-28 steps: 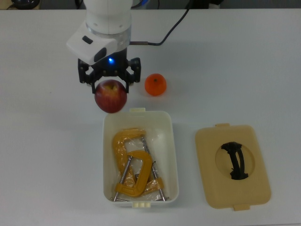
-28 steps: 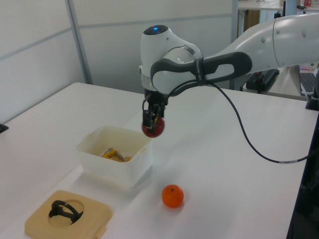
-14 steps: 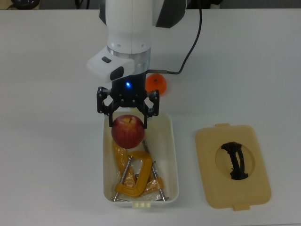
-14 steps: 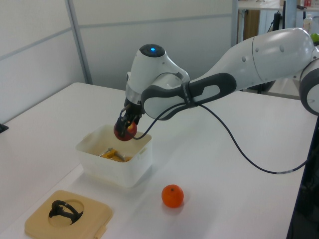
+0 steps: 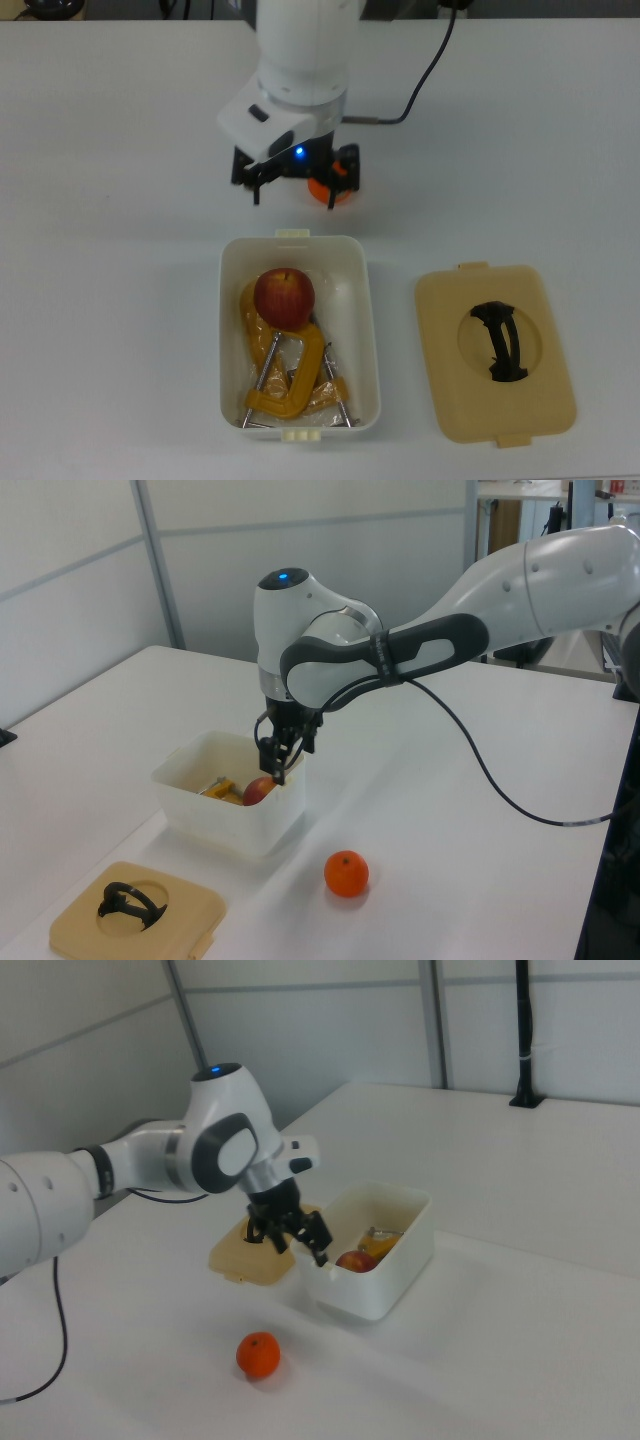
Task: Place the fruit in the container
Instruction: 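Move the gripper to the orange mandarin and grasp it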
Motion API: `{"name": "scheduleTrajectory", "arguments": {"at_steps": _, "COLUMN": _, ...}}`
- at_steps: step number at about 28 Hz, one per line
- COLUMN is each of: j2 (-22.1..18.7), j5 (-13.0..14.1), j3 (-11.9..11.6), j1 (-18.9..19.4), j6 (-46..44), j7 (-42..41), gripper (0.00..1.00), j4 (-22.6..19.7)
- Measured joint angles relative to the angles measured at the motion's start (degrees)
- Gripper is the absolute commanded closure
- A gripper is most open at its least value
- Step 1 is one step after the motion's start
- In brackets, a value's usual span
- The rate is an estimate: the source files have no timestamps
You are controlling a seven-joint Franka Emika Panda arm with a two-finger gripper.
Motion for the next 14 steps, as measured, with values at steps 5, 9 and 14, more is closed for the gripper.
{"name": "scheduleTrajectory", "arguments": {"at_steps": 5, "j2": -2.15, "j5": 0.89, "j3": 2.44, "j1": 0.31, "j6": -6.17, "j7": -2.04, "gripper": 0.00, "j4": -3.47}}
{"name": "scheduleTrajectory", "arguments": {"at_steps": 9, "j2": -2.26, "j5": 1.02, "j3": 3.46, "j1": 0.51, "j6": -6.56, "j7": -3.84, "gripper": 0.00, "j4": -7.82}}
{"name": "scheduleTrajectory", "arguments": {"at_steps": 14, "j2": -1.48, "j5": 0.99, "j3": 4.24, "j1": 0.53, "j6": -5.37, "j7": -5.26, "gripper": 0.00, "j4": -12.60}}
